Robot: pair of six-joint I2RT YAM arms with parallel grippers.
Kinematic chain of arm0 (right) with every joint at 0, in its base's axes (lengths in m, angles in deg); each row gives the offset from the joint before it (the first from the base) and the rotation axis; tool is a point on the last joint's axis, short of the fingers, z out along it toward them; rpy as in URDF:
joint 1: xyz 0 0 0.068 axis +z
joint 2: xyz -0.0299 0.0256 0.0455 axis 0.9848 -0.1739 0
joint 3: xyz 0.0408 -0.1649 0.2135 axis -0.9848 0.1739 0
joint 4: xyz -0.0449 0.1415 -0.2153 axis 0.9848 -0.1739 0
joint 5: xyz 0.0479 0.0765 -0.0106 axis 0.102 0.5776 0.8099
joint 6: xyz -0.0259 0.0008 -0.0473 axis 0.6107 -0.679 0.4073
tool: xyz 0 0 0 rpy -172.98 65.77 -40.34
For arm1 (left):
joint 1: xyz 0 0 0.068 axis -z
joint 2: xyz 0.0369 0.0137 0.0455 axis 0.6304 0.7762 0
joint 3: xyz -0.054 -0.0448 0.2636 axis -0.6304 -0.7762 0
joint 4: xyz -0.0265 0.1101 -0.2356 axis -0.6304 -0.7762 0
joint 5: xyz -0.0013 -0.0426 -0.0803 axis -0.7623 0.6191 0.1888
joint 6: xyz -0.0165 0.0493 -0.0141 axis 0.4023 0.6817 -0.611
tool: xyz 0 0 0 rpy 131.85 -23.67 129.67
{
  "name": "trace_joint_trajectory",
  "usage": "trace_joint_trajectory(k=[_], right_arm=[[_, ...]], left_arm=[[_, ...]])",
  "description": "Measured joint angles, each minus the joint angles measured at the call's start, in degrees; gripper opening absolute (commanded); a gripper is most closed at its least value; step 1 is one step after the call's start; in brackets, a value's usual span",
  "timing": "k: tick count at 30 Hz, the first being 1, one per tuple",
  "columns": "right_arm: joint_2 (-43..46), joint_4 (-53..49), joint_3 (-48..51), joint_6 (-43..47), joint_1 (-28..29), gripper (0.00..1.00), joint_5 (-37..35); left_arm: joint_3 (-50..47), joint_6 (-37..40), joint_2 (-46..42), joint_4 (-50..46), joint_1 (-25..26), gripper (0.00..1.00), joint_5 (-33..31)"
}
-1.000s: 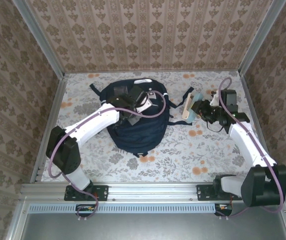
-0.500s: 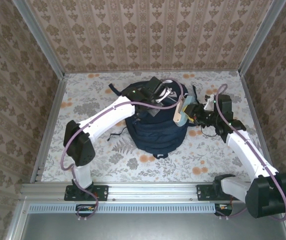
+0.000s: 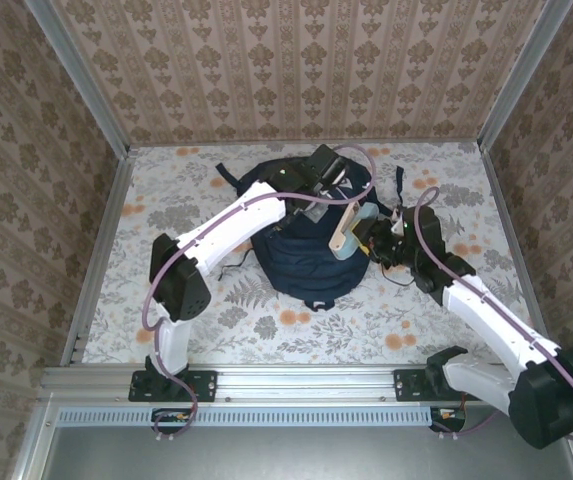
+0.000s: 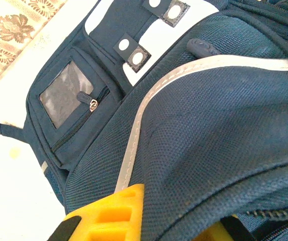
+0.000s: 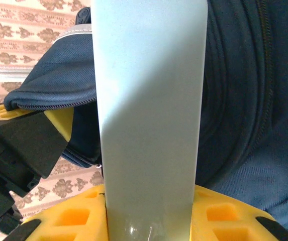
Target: Pack the student bag
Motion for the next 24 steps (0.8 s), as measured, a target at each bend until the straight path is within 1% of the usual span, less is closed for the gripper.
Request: trace_joint_trajectory(k=[3,7,12,16,20,24], right_arm=[[2.2,-0.3,1.1,-1.7,0.7,0.32,-2.3],[2.1,0.0,1.5,-4.1,2.0,0.32,-2.2],[-2.6,3.3,1.4,-6.6,4.6,0.32,-0.8],[-7.3,7.0,0.0,-8.5,5.0,0.32,0.4],[-10.7,9.4,-2.5,-9.4,5.0,0.32,-0.1],[-13.4,11.2,-4.9,-9.6,5.0,0.31,-2.1]], left_arm=[[1.4,-1.0,1.0,-0.6,0.2,0.03,-0.3],[1.8,-2.4,1.2,-0.6,0.2,0.03,0.0],[1.9,-3.0,1.2,-0.6,0.1,0.03,1.6],[1.9,-3.3,1.2,-0.6,-0.1,0.03,3.2],[1.9,-3.4,1.2,-0.6,-0.2,0.03,4.4],[1.9,-3.4,1.1,-0.6,-0.2,0.03,5.9]])
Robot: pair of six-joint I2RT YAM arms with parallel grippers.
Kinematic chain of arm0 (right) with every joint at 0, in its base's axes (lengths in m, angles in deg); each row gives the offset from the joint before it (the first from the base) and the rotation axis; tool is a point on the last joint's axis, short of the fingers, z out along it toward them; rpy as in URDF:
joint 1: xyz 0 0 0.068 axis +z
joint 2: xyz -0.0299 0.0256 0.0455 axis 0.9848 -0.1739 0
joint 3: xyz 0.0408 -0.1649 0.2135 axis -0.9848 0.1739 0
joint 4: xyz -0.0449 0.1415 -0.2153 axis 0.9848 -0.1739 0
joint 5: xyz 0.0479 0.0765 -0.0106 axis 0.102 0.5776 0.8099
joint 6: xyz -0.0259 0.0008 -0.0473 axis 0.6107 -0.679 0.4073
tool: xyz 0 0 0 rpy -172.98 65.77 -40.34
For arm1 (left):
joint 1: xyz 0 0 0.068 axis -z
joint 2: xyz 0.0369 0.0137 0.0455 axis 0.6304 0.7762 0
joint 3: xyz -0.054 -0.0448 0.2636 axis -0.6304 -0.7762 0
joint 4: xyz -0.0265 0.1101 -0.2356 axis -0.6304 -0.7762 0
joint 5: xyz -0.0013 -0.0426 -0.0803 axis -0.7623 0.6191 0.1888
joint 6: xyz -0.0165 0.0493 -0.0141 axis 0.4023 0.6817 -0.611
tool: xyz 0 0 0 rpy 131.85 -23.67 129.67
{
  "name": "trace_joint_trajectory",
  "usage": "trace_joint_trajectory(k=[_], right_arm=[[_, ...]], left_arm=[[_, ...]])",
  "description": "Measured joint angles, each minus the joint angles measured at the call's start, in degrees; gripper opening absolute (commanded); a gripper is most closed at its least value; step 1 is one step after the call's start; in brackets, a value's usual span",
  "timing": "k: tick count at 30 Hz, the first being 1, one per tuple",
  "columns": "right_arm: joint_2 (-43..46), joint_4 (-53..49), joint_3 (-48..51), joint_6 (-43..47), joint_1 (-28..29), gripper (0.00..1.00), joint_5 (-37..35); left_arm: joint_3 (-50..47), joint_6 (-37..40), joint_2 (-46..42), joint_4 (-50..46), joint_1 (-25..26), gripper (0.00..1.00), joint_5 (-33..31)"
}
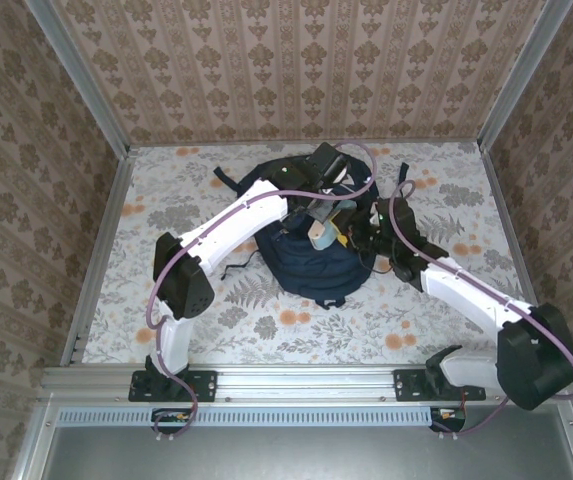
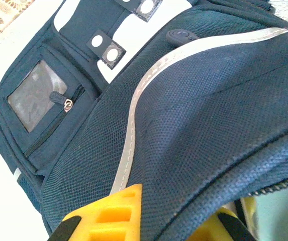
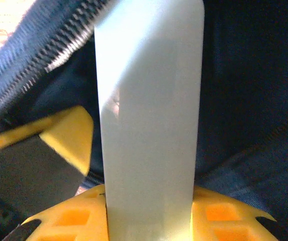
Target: Pack the student bag
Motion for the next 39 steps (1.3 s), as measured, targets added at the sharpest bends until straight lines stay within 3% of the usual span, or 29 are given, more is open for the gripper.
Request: trace_joint_trajectory(k=[11,14,18,24,28,35,39], right_arm=[[-10.3,4.9,-3.7,1.4,-4.8,0.32,-2.4],[-12.3,5.3,-5.8,1.5,-4.9,0.39,-1.9],[-14.0,6.6,-6.4,0.9,-5.2,0.58,0.0],[-12.5,5.9,-5.5,0.0,-6.3,0.65,3.4],[-7.0,2.2,-4.0,0.2,-7.5,0.61,3.9],[-1.6,-2.7,-3.6,2.3,-7.8,0.3,3.7],[-4.1,-5.4,-4.4,4.0,-6.7,0.23,3.1]], left_arm=[[-0.2,-2.7,-0.3,1.1,-0.8,0.0,7.5],[-0.9,-4.5,-0.5,2.6,-2.3,0.0,10.3],[-1.6,-6.3,-0.6,4.0,-3.8,0.0,13.1],[-2.5,-7.3,-0.9,4.6,-4.4,0.0,14.8],[-3.1,-7.4,-1.3,4.8,-4.9,0.0,15.4],[-3.7,-7.4,-1.5,4.9,-5.0,0.0,16.2],[-3.9,-7.4,-1.6,5.0,-5.1,0.0,16.8]])
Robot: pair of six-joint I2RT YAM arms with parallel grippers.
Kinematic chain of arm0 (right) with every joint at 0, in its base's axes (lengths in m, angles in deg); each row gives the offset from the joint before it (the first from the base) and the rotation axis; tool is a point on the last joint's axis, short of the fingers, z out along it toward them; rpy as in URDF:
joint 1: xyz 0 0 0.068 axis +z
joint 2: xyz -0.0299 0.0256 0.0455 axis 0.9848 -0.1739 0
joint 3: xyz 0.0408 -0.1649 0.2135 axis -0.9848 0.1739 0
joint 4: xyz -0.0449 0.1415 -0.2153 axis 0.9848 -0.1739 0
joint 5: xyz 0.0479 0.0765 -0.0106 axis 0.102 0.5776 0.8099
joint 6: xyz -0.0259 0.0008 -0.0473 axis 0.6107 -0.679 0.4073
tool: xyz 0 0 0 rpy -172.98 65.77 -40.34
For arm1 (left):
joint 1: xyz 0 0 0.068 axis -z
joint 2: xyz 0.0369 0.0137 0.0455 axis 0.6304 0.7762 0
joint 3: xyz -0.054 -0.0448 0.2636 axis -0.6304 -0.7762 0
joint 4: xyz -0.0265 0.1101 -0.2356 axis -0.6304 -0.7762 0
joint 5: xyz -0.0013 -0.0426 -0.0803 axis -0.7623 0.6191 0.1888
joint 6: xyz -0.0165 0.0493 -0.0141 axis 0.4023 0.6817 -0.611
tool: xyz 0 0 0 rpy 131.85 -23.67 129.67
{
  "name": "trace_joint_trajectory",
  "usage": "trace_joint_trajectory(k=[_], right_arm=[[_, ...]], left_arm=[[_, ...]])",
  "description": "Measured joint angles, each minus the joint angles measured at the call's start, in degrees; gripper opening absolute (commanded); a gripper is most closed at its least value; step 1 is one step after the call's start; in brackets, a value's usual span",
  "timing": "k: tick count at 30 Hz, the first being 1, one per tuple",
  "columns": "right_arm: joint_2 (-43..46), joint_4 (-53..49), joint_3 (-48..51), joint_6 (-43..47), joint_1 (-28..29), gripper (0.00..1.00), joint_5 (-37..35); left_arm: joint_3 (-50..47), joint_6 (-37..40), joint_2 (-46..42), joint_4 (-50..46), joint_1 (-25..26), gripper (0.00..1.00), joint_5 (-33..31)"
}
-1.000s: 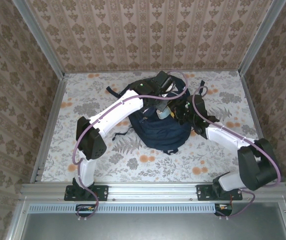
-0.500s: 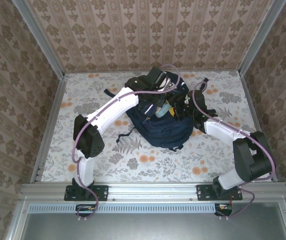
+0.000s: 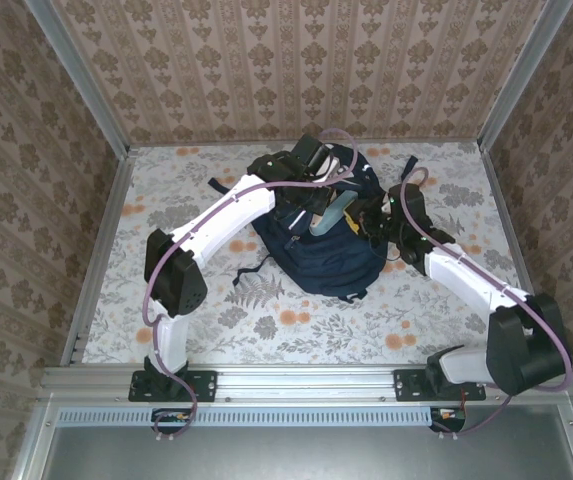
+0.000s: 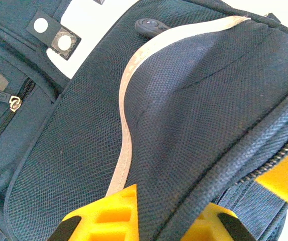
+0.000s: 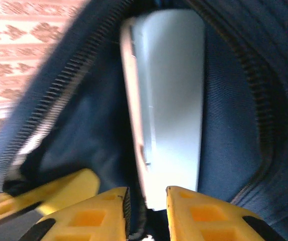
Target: Pack the student bag
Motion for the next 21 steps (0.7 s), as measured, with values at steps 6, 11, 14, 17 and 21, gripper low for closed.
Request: trace_joint_trajectory(k=[6,11,14,17,21], right_arm=[[-4.6,-3.1,-3.6,3.0,3.3,0.16,-3.4],[-10.4,-1.8,-5.1,3.9,3.5,0.12,-4.2],[-13.3,0.0,-6.4,4.3,3.5,0.12,-4.0],[-16.1,1.3,-8.9,5.0,3.5,0.13,-3.1],[-17.2,1.6,-10.0,6.8,3.5,0.17,-2.2]], left_arm=[[-1.4,0.0,-0.7,0.9,-0.2,0.0,1.3],[-1.9,0.0,-0.9,1.5,-0.2,0.0,2.4],[-2.1,0.0,-0.9,1.6,-0.2,0.0,3.1],[-2.3,-0.5,-0.9,1.8,-0.8,0.0,4.1],[-2.7,-1.3,-0.9,1.9,-1.3,0.12,5.3]])
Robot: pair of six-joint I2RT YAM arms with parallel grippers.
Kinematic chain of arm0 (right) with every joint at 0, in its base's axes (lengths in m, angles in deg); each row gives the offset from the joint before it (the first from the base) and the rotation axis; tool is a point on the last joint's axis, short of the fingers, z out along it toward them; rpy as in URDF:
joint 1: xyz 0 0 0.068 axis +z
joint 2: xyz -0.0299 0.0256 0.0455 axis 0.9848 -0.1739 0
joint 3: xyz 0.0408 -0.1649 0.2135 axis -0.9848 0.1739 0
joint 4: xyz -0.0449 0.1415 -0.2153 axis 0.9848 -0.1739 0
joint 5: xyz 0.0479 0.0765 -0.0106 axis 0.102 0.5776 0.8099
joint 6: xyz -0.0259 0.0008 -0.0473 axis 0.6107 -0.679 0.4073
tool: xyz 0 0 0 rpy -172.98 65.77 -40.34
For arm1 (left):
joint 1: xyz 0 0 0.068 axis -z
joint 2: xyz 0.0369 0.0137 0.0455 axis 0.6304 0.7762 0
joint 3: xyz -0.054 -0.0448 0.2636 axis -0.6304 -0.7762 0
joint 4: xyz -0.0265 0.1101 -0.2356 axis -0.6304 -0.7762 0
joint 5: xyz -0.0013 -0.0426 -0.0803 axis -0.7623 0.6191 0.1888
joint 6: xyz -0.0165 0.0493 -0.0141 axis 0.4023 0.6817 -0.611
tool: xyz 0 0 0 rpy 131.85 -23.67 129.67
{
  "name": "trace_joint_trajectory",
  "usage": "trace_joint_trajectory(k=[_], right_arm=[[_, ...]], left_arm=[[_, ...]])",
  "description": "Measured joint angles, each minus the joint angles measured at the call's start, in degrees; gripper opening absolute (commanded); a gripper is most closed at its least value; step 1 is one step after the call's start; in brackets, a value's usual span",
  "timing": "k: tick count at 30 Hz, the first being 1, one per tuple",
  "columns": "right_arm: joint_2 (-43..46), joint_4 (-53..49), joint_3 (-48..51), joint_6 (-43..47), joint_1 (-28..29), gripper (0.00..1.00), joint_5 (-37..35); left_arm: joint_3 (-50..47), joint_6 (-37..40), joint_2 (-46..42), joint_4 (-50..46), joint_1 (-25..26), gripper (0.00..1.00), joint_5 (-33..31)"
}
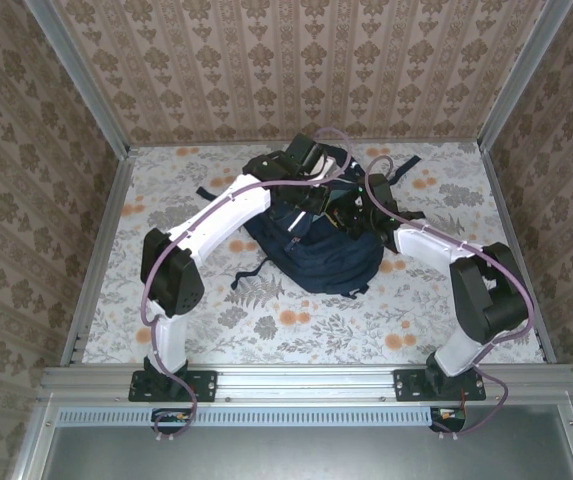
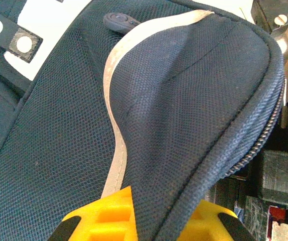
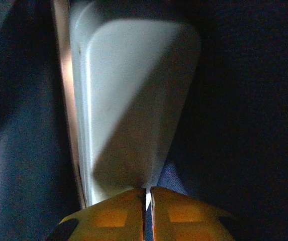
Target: Pack the student bag
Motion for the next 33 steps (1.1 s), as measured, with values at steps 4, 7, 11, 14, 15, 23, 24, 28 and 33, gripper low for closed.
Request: trace_joint_trajectory(k=[4,7,11,14,15,23,24,28,33], right_arm=[[2.1,-1.9,0.6,2.3,-0.2,0.27,-0.2],[7.6,-6.4,2.4,5.3,-0.7,0.35,-1.4],[17.2,-14.3,4.2,10.3,-0.7,0.44,-4.0],[22.3,-22.1,4.0,15.0,-0.1,0.51,-7.0],[23.1,-24.7,3.8,16.2,0.4,0.53,-8.1],[22.8,-41.1,-2.4,21.6,16.8,0.6,-21.6],[21.9,-41.5,-3.6,21.6,19.4,0.6,-23.4],[15.2,-42.0,-9.8,19.6,29.2,0.61,-31.7],[4.2,-41.9,-15.6,15.1,35.5,0.58,-37.1]], left_arm=[[-0.9,-1.6,-1.1,1.6,0.1,0.39,2.4],[-2.0,-3.0,-4.5,3.9,0.0,0.52,4.7],[-7.4,-5.3,-11.8,7.6,-2.2,0.59,6.4],[-14.9,-7.7,-17.8,10.8,-5.6,0.61,6.6],[-17.6,-8.5,-19.6,11.7,-6.8,0.62,6.6],[-37.3,-15.0,-30.0,14.6,-15.5,0.76,3.3],[-39.2,-15.5,-31.1,14.7,-16.1,0.79,2.8],[-46.6,-18.3,-35.8,15.3,-18.8,0.87,0.7],[-53.8,-20.2,-40.5,15.9,-23.3,0.92,-1.2]])
